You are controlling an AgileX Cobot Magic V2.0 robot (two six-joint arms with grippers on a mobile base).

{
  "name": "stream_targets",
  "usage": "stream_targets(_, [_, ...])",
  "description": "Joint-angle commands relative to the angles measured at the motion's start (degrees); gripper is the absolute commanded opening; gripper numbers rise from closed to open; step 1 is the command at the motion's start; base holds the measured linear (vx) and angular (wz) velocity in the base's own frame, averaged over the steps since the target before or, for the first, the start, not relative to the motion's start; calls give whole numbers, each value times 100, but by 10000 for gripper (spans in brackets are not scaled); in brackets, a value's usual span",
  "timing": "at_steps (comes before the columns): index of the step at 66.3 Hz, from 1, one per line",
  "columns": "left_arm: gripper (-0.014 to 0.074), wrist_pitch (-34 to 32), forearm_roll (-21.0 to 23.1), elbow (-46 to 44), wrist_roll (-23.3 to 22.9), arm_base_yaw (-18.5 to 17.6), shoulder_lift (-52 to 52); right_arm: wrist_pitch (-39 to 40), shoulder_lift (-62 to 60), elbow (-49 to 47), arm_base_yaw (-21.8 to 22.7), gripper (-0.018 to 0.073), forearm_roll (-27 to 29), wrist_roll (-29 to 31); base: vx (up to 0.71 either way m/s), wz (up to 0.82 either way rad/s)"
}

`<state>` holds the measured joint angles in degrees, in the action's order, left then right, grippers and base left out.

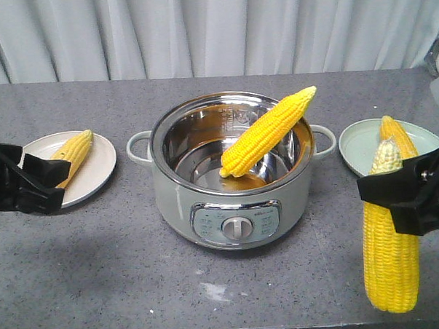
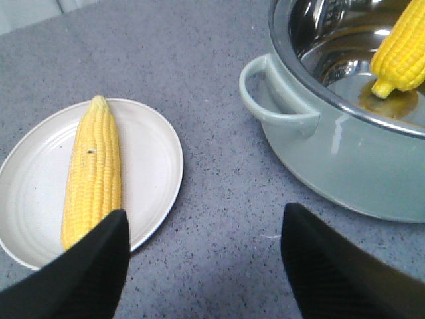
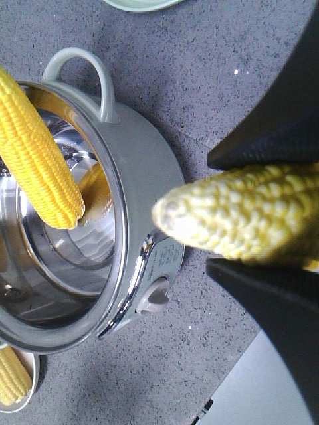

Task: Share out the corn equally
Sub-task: 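Reach the left gripper into the pot toward the last leaning cob, then grasp the last corn cob with the left gripper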

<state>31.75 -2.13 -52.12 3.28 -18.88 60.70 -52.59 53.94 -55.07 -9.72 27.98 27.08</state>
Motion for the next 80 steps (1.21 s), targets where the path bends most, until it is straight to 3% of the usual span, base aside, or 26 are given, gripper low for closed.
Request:
stream_targets(1, [483, -437, 54, -386, 161, -46, -32, 302, -71, -143, 34, 207, 145, 45, 0, 0])
stream_targets(11, [538, -160, 326, -1091, 593, -46, 339, 302, -71, -143, 34, 207, 145, 45, 0, 0])
stream_targets(30, [559, 480, 2157, -2433, 2476, -52, 1522, 307, -71, -143, 34, 207, 145, 45, 0, 0])
stream_targets(36, [559, 599, 2446, -2752, 2962, -150, 1843, 307, -71, -143, 34, 207, 145, 45, 0, 0])
stream_targets(63, [559, 668, 2528, -4221, 3324, -1055, 3251, 307, -71, -143, 34, 207, 145, 45, 0, 0])
stream_targets(80, [559, 721, 2481, -5006, 3324, -1416, 4087, 300, -71, -143, 34, 207, 145, 45, 0, 0])
